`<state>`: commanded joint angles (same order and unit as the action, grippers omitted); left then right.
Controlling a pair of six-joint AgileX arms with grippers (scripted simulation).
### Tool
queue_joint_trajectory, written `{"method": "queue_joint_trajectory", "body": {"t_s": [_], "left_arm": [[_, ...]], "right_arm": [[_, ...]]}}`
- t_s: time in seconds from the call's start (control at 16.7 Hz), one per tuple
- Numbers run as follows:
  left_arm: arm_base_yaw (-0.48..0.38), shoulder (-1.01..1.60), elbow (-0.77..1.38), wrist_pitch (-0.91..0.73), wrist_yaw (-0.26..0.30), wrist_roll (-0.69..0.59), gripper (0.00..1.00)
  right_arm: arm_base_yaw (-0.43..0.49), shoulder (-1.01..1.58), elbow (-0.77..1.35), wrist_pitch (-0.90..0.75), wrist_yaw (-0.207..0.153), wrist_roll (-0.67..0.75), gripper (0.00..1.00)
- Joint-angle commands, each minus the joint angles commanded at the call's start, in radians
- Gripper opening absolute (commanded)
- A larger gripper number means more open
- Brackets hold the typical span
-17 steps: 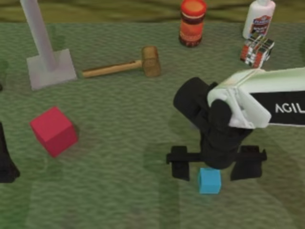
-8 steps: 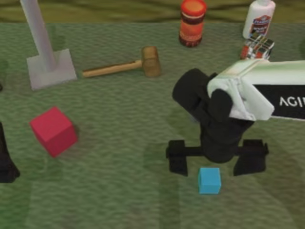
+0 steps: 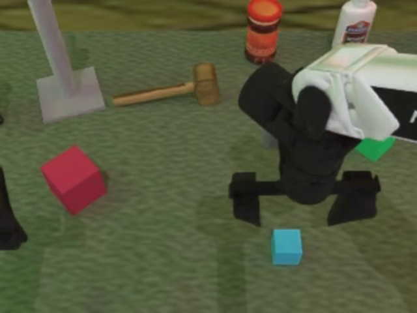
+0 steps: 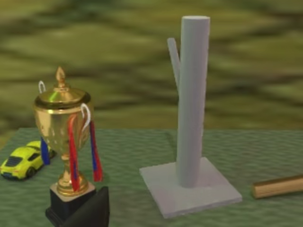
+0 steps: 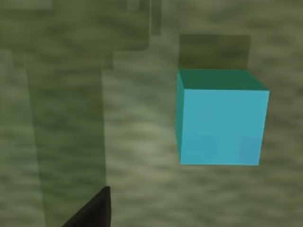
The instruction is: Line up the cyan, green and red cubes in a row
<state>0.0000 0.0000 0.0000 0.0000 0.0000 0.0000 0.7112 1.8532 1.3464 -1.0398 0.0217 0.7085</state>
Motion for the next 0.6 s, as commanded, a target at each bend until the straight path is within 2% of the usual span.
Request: {"method": "queue_joint_trajectory", "body": {"t_s": [0.3,0.6], "left_arm": [[0.000,0.000,0.000,0.000,0.000,0.000,1.00],[0.000,0.000,0.000,0.000,0.000,0.000,1.00]], "right_arm": [[-0.035,0.042,0.051,-0.017,-0.001,-0.065,1.00],[-0.167,0.185,0.248,-0.093,-0.005,-0.361,1.00]]}}
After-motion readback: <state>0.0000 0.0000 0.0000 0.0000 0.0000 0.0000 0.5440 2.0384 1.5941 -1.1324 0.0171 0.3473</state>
